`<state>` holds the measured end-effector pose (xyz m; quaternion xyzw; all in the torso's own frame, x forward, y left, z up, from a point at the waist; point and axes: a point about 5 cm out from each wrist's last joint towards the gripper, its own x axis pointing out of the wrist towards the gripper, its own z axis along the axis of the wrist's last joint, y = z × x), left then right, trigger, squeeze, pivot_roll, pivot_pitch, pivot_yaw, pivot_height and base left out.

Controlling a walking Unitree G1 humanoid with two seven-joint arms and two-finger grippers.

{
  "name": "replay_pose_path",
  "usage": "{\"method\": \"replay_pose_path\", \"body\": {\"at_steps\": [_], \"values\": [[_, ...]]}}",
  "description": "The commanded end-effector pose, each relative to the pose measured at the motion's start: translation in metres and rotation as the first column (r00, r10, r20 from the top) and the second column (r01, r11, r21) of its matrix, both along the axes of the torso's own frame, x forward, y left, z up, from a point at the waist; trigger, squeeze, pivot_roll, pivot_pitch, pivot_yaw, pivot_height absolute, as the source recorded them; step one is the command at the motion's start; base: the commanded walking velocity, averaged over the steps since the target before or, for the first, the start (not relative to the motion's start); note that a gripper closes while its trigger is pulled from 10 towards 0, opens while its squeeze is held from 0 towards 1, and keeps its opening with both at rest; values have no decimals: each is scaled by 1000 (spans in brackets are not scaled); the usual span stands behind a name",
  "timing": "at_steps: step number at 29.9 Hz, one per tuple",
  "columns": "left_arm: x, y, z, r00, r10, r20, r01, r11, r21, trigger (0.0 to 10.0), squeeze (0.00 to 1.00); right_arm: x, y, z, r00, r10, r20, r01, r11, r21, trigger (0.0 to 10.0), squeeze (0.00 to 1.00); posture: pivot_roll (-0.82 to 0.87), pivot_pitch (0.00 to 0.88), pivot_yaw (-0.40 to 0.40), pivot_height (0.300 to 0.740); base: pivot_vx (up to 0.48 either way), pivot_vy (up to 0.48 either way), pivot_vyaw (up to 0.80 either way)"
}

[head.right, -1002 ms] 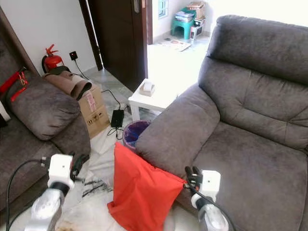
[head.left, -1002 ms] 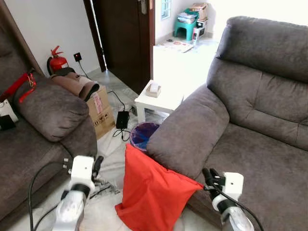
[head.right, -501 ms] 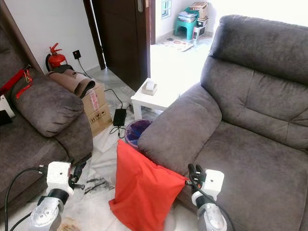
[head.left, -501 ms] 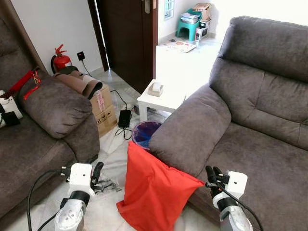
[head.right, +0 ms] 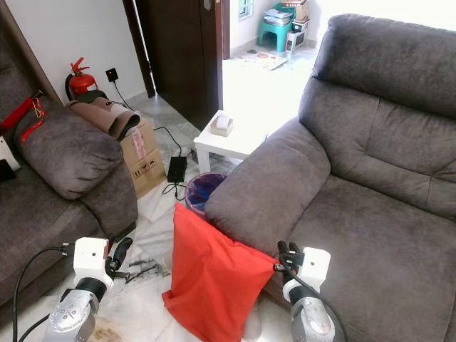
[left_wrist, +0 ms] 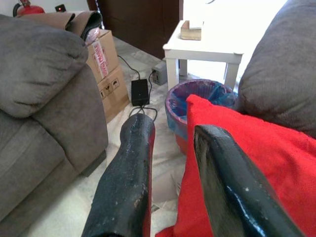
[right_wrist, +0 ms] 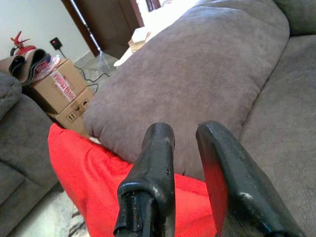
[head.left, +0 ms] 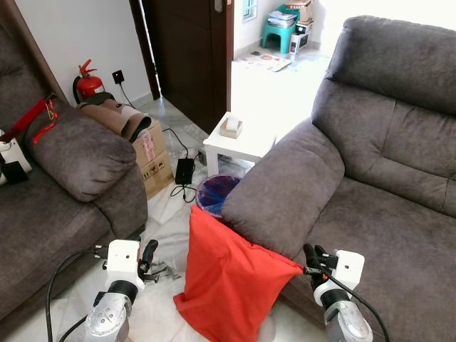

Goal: Move the pillow to the sofa from floor

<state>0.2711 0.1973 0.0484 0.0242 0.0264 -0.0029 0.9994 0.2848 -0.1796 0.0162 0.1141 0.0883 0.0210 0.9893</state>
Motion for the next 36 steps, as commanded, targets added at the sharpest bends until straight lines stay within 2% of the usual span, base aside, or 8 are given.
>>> {"method": "replay_pose_path", "body": {"at_steps": [1, 13, 21, 24, 27, 36], "values": [[-3, 2, -3, 1000, 5, -16, -5, 1000, -4, 10000, 0, -1, 2, -1, 1000, 1, -3, -1, 1000, -3, 10000, 0, -23, 138, 51, 670, 0, 0, 0], [-4, 2, -2, 1000, 4, -29, -5, 1000, -7, 10000, 0, 1, 5, 2, 1000, -4, 21, 4, 1000, 24, 10000, 0, -20, 143, 52, 670, 0, 0, 0], [-3, 1, -1, 999, 5, -33, -5, 1000, -8, 10000, 0, 2, 8, 0, 1000, 12, -9, -12, 1000, 22, 10000, 0, -17, 145, 52, 670, 0, 0, 0], [-5, 3, -5, 999, 8, -46, -9, 1000, -4, 10000, 0, 2, 9, -2, 1000, 13, -25, -12, 1000, 23, 10000, 0, -16, 145, 52, 650, 0, 0, 0], [-6, 3, -8, 998, 7, -55, -7, 1000, 5, 10000, 0, 1, 9, 0, 1000, 12, 5, -12, 999, 30, 10000, 0, -18, 147, 53, 637, 0, 0, 0], [-8, 2, -11, 998, 7, -65, -5, 1000, 20, 10000, 0, 2, 8, 0, 1000, 12, 2, -12, 1000, 28, 10000, 0, -20, 150, 51, 637, 0, 0, 0]]}}
